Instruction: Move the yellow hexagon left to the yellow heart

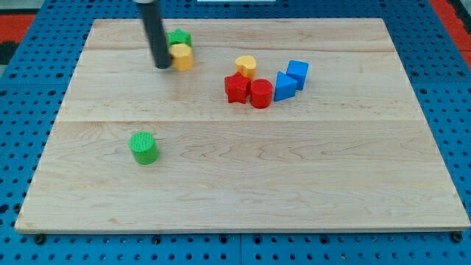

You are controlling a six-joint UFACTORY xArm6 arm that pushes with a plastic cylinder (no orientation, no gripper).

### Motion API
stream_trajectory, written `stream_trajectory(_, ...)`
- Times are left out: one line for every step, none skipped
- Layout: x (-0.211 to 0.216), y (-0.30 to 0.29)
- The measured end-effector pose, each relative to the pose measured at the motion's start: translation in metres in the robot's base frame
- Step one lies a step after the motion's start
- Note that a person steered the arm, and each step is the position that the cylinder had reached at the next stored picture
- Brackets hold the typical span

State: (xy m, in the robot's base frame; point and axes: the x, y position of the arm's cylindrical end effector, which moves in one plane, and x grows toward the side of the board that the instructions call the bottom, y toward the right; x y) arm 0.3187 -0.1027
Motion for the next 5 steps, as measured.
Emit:
stream_trajectory(-0.013,-0.012)
stream_trajectory(-0.032,-0.016)
stream_trajectory(-0.025,0.042)
stream_trajectory(-0.017,0.065)
stream_trajectory(-0.029,0.011)
